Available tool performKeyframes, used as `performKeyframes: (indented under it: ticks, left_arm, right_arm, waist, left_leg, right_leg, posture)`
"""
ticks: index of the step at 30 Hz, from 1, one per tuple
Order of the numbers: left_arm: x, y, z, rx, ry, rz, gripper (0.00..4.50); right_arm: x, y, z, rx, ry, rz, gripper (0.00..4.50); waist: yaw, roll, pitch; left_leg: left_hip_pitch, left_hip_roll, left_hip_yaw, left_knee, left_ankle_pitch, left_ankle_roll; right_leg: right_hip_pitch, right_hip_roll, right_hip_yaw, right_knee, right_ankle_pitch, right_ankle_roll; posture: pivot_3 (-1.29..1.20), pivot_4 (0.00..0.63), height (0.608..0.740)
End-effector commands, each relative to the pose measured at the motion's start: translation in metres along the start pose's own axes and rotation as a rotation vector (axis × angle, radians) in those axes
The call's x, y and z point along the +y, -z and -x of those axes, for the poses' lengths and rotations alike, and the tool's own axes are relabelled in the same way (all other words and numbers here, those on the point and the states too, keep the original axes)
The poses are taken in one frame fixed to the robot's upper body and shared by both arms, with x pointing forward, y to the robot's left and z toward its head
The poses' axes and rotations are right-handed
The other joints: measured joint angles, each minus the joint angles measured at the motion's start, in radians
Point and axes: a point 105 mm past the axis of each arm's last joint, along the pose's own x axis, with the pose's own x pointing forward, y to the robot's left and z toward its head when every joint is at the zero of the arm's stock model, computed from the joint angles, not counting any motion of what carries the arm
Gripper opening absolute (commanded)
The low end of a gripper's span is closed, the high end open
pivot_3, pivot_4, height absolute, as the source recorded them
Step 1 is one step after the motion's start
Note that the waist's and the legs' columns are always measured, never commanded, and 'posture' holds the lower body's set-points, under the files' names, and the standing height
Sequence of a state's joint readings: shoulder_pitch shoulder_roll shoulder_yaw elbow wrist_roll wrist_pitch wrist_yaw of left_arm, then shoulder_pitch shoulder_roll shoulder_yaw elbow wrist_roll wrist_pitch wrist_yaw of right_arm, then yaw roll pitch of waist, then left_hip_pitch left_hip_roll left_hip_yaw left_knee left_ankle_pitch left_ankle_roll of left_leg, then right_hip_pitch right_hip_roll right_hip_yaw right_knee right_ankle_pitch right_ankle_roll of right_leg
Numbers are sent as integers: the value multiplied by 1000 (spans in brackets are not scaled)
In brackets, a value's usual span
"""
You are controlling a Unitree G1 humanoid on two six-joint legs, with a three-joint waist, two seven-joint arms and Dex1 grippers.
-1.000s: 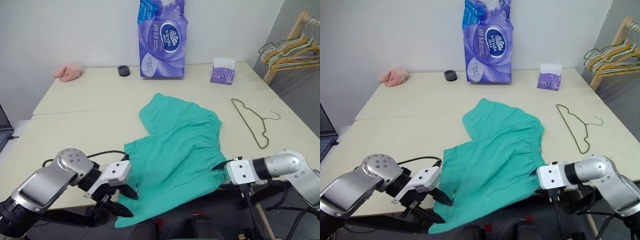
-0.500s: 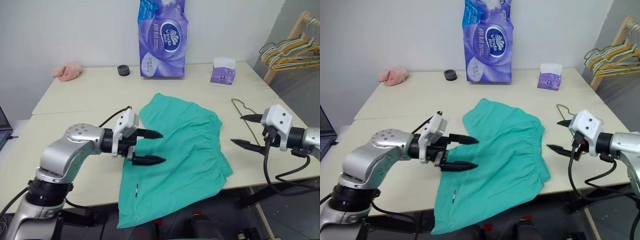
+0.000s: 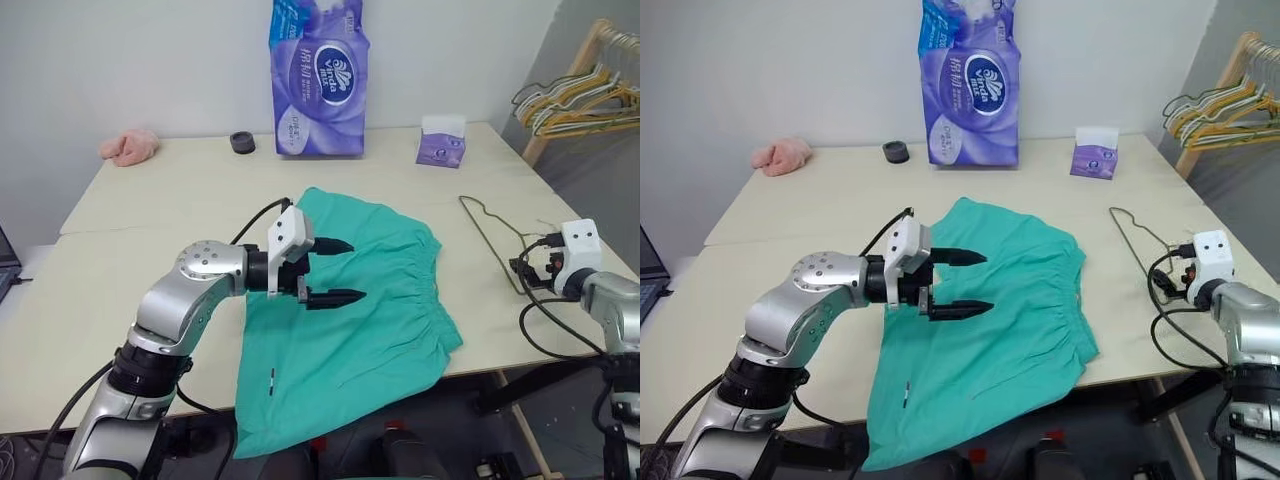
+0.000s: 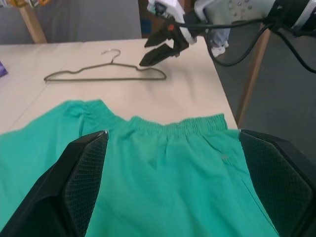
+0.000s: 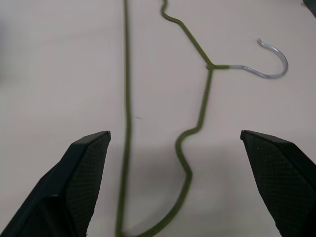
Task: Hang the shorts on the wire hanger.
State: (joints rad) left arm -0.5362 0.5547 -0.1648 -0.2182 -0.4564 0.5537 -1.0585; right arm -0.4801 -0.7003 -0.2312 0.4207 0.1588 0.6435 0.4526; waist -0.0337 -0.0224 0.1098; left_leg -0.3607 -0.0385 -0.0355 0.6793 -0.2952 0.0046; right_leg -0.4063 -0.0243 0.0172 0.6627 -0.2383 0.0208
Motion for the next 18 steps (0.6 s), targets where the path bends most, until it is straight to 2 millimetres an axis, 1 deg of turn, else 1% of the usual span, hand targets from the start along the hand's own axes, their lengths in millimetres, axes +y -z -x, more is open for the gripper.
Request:
performKeyframes:
  ticks: [1, 4, 6, 8, 9, 10, 12, 13, 15, 18]
  left_arm:
    - [-1, -8, -4, -13, 17, -44, 4478]
    - [-3, -7, -4, -11, 20, -50, 4478]
    - [-3, -7, -3, -10, 18, -49, 4478]
    - [-2, -6, -3, -6, 13, -51, 4478]
    - [-1, -5, -3, -3, 12, -56, 4478]
    - [-1, -5, -3, -2, 10, -59, 4500]
    - [0, -5, -3, -4, 8, -65, 4500]
    - [-1, -5, -3, -5, 9, -66, 4500]
    - [-1, -5, -3, -7, 10, -69, 4500]
    - [-2, -4, -4, -14, 5, -74, 4500]
  right_arm:
    - [-12, -1, -6, 8, 46, 33, 4500]
    - [-5, 10, -12, 56, -13, 5, 4500]
    - [-4, 18, -15, 98, -26, 40, 4500]
    - [-5, 26, -18, 150, -32, 3, 4500]
    - [-3, 30, -19, 177, -53, -35, 4500]
    - [0, 34, -20, 202, -73, -62, 4132]
    - [6, 41, -20, 240, -116, -112, 3678]
    - [8, 45, -20, 261, -128, -118, 3264]
    - [9, 52, -19, 292, -138, -128, 2590]
    - [8, 68, -19, 346, -123, -96, 1575]
  waist:
    - [-3, 0, 0]
    - [-8, 0, 0]
    - [-15, 0, 0]
    - [-19, 0, 0]
    - [-21, 0, 0]
    - [-22, 0, 0]
    - [-22, 0, 0]
    - [-22, 0, -1]
    - [-22, -2, -2]
    - [-22, -3, -4]
  left_leg:
    - [0, 0, 0, 0, 0, 0]
    - [0, 0, 0, -1, 0, 1]
    - [0, 0, 0, -1, 0, 1]
    - [0, 0, 0, -1, 0, 1]
    - [0, 0, 0, -1, -1, 1]
    - [1, 0, 0, -1, -1, 1]
    - [1, 0, 0, -1, -1, 1]
    - [1, 0, -1, -1, -1, 1]
    - [1, 1, -1, -1, -1, 1]
    - [1, 1, -1, -1, -1, 1]
  right_leg:
    - [0, 0, 0, 0, 0, 0]
    - [0, 0, 0, 0, 0, 0]
    - [0, 0, 0, 0, 0, 0]
    - [0, 0, 0, 0, 0, 0]
    - [0, 0, 0, 0, 0, 0]
    - [1, 0, 0, 0, 0, 0]
    - [1, 0, 0, 0, 0, 0]
    - [1, 0, 0, 0, 0, 0]
    - [1, 0, 0, 0, 0, 0]
    - [2, 0, 0, -1, 0, 0]
  posture:
    - [-69, 82, 740]
    - [-68, 82, 740]
    - [-67, 83, 740]
    - [-66, 84, 740]
    - [-66, 84, 740]
    - [-66, 84, 740]
    - [-67, 84, 740]
    - [-65, 84, 740]
    - [-65, 84, 740]
    - [-63, 81, 740]
